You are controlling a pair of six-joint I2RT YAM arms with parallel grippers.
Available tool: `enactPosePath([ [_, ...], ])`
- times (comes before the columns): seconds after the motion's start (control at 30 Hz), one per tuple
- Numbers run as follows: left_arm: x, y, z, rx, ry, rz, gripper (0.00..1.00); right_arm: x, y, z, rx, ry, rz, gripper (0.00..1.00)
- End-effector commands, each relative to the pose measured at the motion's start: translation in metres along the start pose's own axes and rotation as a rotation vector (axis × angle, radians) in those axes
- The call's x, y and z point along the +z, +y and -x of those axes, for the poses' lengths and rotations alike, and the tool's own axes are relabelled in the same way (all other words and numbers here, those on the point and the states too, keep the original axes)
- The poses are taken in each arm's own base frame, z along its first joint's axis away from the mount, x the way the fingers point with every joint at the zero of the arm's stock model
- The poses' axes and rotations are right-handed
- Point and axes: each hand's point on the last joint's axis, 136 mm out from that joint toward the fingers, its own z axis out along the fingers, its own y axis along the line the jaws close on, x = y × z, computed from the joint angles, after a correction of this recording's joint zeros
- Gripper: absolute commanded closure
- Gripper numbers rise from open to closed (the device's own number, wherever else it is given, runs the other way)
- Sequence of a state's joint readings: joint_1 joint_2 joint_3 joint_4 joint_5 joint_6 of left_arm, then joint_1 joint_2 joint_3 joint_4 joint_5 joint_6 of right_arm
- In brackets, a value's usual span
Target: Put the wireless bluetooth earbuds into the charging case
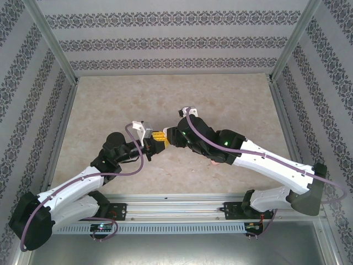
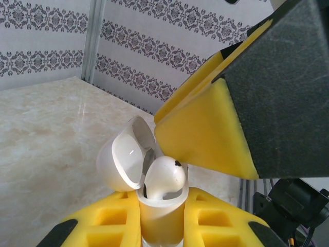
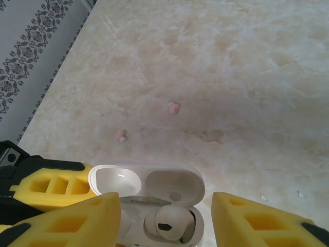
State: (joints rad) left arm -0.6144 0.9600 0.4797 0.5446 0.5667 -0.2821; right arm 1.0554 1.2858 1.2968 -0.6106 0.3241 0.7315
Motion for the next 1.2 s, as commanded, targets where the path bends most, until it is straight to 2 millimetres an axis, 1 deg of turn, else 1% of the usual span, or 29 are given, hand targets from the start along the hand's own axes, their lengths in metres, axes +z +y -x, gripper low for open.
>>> enactPosePath([
  [0.0,-0.001,-0.015,0.024,0.037,-0.071,-0.046,1.0,-0.004,0.005,0.008,0.023,-0.005,0.014,0.5],
  [0.23,-0.001,-0.016,0.023,0.042,-0.067,-0.052,1.0,-0.008,0.005,0.012,0.025,-0.016,0.015,0.49],
  [0.6,-0.001,-0.021,0.024,0.052,-0.059,-0.077,1.0,-0.01,0.003,0.012,0.024,-0.006,0.014,0.49],
  [0.73,-0.002,-0.029,0.021,0.075,-0.041,-0.12,1.0,-0.019,-0.001,0.019,0.04,-0.013,0.037,0.49],
  [0.93,-0.004,-0.044,0.018,0.118,-0.012,-0.21,1.0,-0.034,-0.017,0.029,0.072,0.011,0.071,0.48],
  [1.03,-0.005,-0.051,0.019,0.136,-0.008,-0.246,1.0,-0.037,-0.023,0.031,0.108,0.042,0.113,0.48],
  [1.1,-0.004,-0.052,0.021,0.138,-0.008,-0.25,1.0,-0.036,-0.028,0.03,0.142,0.076,0.141,0.5],
  [1.17,-0.004,-0.052,0.022,0.141,-0.006,-0.252,1.0,-0.034,-0.03,0.027,0.175,0.109,0.169,0.59],
])
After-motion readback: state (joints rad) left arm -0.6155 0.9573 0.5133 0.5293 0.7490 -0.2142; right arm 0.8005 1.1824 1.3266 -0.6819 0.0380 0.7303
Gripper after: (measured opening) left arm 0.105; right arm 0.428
